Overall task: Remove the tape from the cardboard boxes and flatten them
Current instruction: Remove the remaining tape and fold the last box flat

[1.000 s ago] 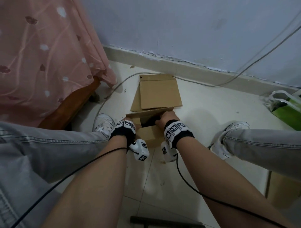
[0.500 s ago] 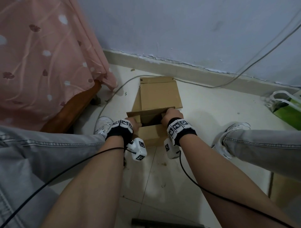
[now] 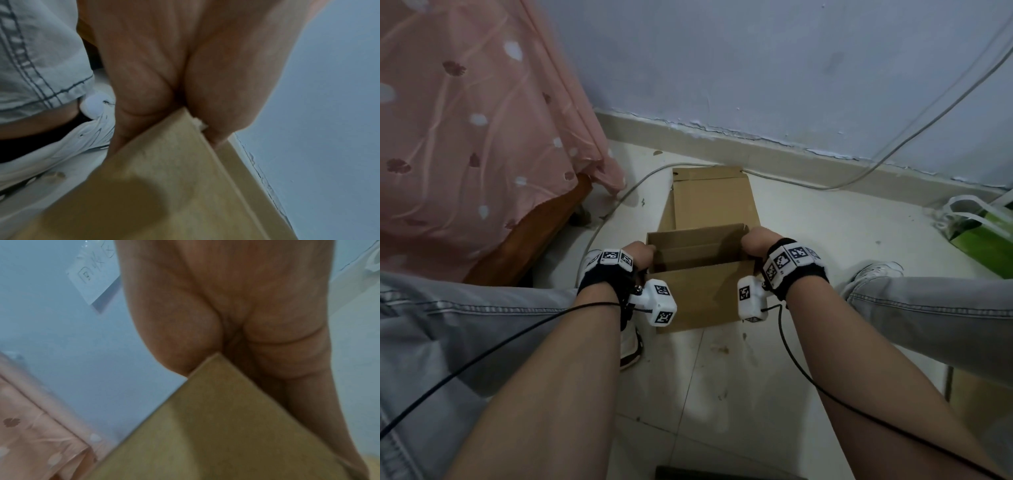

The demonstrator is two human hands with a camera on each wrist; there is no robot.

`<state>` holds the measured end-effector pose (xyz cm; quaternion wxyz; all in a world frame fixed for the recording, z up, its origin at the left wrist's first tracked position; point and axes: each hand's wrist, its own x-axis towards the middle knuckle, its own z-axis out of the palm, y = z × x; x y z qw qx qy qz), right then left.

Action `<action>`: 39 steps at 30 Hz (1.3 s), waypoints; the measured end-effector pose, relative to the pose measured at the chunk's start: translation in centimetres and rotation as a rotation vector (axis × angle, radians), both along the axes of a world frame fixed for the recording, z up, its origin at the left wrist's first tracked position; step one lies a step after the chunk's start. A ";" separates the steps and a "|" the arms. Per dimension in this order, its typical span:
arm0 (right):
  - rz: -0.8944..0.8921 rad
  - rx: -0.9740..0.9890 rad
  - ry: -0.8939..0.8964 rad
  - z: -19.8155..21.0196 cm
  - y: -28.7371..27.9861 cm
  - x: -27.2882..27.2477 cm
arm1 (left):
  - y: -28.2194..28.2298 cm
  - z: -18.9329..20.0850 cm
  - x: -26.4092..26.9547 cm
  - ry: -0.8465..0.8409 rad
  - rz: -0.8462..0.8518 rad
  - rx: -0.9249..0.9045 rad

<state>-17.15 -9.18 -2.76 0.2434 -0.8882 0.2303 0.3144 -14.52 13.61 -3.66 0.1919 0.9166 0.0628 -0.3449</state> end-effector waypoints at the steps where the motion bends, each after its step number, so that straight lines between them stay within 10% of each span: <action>1: -0.052 0.023 -0.010 0.1 -0.1 -0.2 | 0.2 -0.3 0.0 -0.001 -0.021 0.001; 10: -0.156 0.101 -0.075 1.4 -3.1 1.4 | 1.7 0.7 0.5 0.220 -0.098 -0.648; 17: -0.275 0.116 -0.052 1.6 -6.2 1.3 | 1.3 -0.4 -0.2 0.328 -0.132 -0.715; 27: -0.648 0.743 -0.150 1.8 -4.7 1.2 | -0.4 -1.6 -1.1 0.127 0.305 -0.720; 39: -0.480 0.276 0.024 -1.9 -4.3 -1.0 | -0.4 -2.5 -1.8 0.142 0.802 -1.123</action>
